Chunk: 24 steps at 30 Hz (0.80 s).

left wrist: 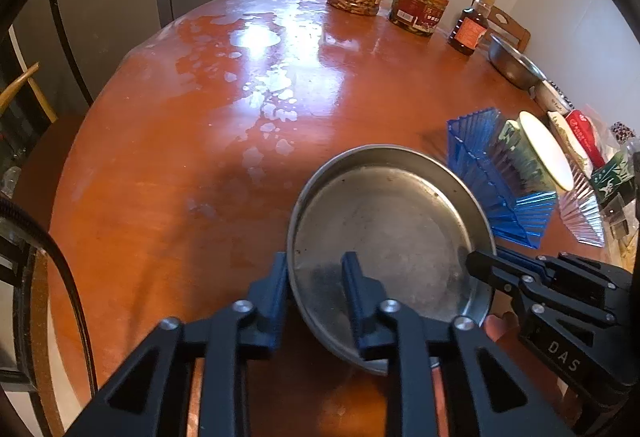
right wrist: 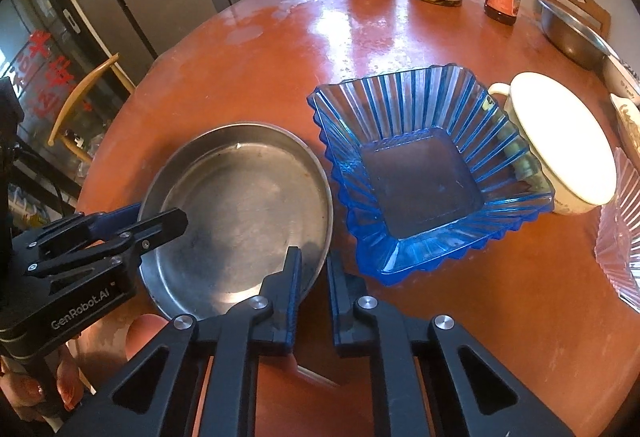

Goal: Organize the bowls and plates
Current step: 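Move both grippers to the metal tray rim and close on it, then lift the metal tray with both grippers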

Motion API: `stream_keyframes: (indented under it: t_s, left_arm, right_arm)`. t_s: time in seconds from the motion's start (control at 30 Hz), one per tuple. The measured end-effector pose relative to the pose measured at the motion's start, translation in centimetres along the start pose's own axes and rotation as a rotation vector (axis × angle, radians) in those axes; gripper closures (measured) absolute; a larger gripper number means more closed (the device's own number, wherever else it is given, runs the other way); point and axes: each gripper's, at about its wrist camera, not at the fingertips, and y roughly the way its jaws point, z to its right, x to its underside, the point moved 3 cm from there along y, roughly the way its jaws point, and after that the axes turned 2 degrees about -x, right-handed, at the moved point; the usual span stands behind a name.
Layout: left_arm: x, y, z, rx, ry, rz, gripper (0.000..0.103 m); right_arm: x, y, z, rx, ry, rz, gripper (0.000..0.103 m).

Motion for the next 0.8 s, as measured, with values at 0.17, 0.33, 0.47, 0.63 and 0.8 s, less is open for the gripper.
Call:
stream_keyframes:
  t_s: [0.17, 0.33, 0.47, 0.63, 0.8]
  left_arm:
    - [0.2, -0.3, -1.1, 0.008, -0.033, 0.001, 0.091]
    - [0.3, -2.4, -1.6, -0.017, -0.040, 0.046, 0.091]
    - [-0.1, -3.6, -2.0, -0.035, -0.047, 0.072, 0.091]
    - [-0.6, -4.6, -2.1, -0.056, -0.044, 0.100, 0.091]
    - [-1.1, -5.5, -2.0, -0.063, -0.041, 0.118, 0.091]
  right_arm:
    - [-0.1, -0.3, -0.2, -0.011, -0.006, 0.016, 0.092]
    - [-0.4, -0.9, -1.2, -0.027, -0.029, 0.034, 0.092]
    - [-0.9, -1.5, -1.9, -0.050, -0.038, 0.056, 0.093]
    - [-1.5, -2.3, -2.3, -0.060, -0.045, 0.094, 0.094]
    - [-2.1, -3.3, -2.5, -0.069, -0.058, 0.149, 0.094]
